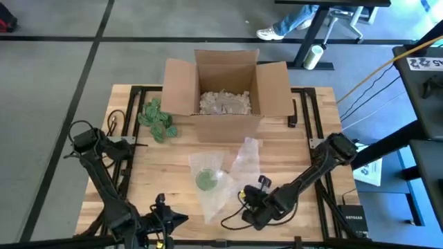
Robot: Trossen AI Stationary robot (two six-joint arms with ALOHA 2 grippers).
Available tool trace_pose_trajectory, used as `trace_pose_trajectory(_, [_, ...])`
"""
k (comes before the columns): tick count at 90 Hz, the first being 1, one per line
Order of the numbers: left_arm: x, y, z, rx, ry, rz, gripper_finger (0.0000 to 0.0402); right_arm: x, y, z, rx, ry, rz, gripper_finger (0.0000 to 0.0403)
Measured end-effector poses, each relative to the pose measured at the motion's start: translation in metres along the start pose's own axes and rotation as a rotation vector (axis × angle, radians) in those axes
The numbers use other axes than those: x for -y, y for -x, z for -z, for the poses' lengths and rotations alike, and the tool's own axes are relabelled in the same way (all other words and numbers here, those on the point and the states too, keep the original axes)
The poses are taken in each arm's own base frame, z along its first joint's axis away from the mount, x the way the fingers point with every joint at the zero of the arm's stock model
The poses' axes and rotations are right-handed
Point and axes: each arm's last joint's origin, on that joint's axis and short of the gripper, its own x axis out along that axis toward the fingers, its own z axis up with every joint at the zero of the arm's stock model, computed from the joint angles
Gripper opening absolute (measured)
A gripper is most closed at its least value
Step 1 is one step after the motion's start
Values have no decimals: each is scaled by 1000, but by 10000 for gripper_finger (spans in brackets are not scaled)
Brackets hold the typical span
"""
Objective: Wrap mug
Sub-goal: Wrap the green mug in bubble wrap
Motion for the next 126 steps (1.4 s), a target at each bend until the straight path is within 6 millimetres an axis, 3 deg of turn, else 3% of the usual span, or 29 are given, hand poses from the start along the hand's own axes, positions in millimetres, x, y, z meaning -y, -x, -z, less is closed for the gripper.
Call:
trace_pose_trajectory(14, [0, 0, 0, -1, -1, 0, 7, -2, 10, 2, 98, -77, 5, 3])
trace_pose_trajectory(62, [3, 8, 5, -11, -5, 26, 7, -3, 11, -3, 213, -133, 13, 5])
trace_pose_trajectory(96, [4, 12, 7, -15, -4, 37, 7, -3, 1, 5, 135, -154, -53, 7])
trace_pose_trajectory(126, [4, 12, 7, -15, -12, 37, 7, 4, -11, 12, 123, -180, -52, 65])
